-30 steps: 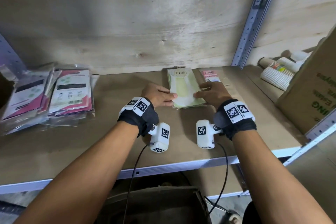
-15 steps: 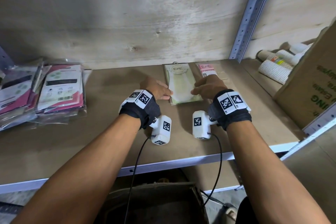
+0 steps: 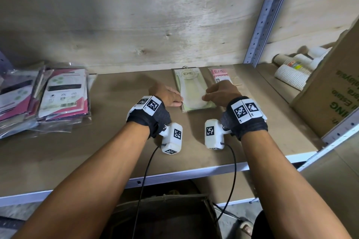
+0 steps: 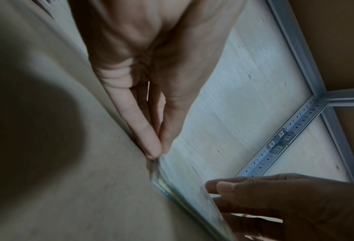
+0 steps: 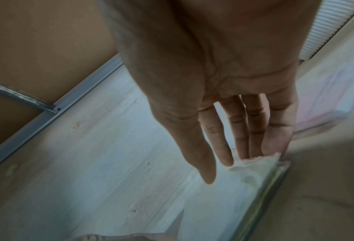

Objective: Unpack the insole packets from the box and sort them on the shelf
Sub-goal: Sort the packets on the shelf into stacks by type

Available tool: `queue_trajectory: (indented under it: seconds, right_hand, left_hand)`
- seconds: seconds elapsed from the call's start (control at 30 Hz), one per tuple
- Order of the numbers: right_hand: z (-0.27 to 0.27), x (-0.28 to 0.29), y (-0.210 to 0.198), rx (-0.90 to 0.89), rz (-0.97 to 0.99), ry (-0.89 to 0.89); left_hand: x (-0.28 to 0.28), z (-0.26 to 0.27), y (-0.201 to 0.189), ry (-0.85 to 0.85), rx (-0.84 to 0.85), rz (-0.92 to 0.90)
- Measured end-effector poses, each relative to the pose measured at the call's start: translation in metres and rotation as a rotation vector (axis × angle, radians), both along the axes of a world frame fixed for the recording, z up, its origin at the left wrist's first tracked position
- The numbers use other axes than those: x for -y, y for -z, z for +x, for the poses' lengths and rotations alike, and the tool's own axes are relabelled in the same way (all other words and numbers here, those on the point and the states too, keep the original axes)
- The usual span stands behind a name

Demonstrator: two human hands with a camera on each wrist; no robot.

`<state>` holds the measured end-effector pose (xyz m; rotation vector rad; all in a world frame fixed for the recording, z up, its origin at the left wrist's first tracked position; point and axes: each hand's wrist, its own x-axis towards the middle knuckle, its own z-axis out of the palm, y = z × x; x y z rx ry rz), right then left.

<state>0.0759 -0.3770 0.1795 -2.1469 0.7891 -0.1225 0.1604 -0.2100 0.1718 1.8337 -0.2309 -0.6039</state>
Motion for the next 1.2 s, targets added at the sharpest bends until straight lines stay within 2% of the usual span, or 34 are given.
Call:
queue_trajectory:
  seconds: [0.13,0.3,0.4,0.53,0.63,0.73,0.93,1.07,1.2]
  right_hand:
    - [-0.006,-0.003,-0.002,0.019,-0.019,-0.009]
    - [-0.018,-0.016,-0.008,0.138,-0.120,-0.047]
    - [-0.022,-0.036,-0.012,0.225,-0.009,-0.089]
    - [-0.014,-0.084,-0.014,0.266,0.219,-0.181]
    - [0.009,-0.125,-0.016,0.250,0.303,-0.280]
    - [0.043,-0.168,-0.016,0.220,0.364,-0.363]
    - [0.122,-0.254,-0.012,0.097,0.426,-0.361]
    - [0.151,-0.289,-0.008,-0.023,0.198,-0.451]
    - [0.161,-0.295,0.000,-0.059,0.103,-0.463]
  left_hand:
    - [-0.007,-0.003,-0.008,-0.079,-0.098,-0.051]
    - [-0.050,0.008,-0.010,-0.202,0.034,-0.074]
    - [-0.089,0.017,-0.015,-0.241,0.131,-0.049]
    - [-0.140,0.025,-0.033,-0.292,0.164,-0.124]
    - [-0.180,0.032,-0.045,-0.377,0.251,-0.112]
    - [-0.217,0.040,-0.054,-0.429,0.261,-0.139]
    - [-0.279,0.054,-0.062,-0.555,0.247,-0.189]
    - [-0.302,0.063,-0.059,-0.580,0.236,-0.166]
    - [-0.311,0.066,-0.056,-0.585,0.195,-0.216]
